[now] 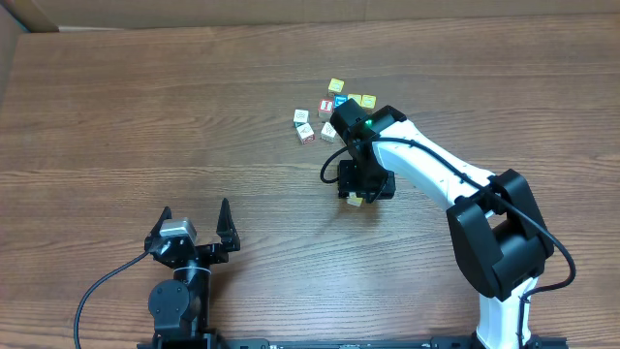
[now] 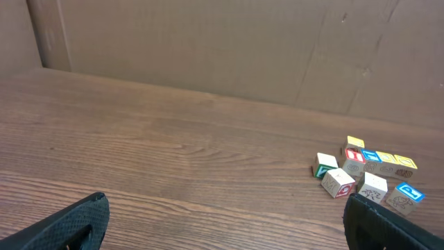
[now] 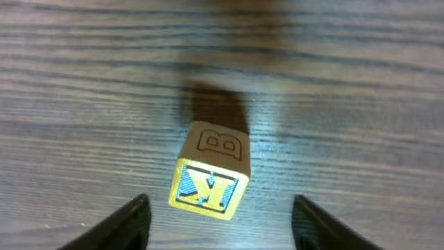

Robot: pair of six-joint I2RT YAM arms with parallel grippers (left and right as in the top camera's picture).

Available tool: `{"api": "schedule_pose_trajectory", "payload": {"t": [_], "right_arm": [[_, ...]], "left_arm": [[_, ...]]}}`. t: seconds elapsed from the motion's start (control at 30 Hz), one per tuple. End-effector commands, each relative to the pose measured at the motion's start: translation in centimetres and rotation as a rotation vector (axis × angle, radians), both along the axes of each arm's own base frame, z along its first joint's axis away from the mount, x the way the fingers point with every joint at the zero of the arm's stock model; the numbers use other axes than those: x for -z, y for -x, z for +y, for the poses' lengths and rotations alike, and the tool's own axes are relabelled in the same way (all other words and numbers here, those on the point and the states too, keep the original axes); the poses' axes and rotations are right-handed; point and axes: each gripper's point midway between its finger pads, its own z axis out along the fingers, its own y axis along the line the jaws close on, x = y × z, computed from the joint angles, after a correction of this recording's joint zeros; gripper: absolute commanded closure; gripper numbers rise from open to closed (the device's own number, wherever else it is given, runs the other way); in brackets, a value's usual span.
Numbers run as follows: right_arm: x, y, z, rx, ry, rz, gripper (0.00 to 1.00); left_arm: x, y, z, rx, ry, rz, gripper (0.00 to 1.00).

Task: Flip 5 blocks
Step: 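Lower the rotated yellow block to the table and release it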

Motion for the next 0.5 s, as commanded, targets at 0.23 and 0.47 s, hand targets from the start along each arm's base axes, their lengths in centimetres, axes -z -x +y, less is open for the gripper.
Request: {"api": "schedule_pose_trajectory", "payload": {"t": [0.23,0.47], "right_arm": [[-0.6,-2.5,-0.5,0.036,-0.031,-0.084,0.30],[-0.6,-0.2,0.5,0.008,-0.053,-0.009,0.32]], "left_arm": [[-0.1,0.0,-0.3,0.019,-0.018,-0.008,0.00],[-0.1,0.0,-0.3,0.019,-0.018,-0.008,0.00]]}}
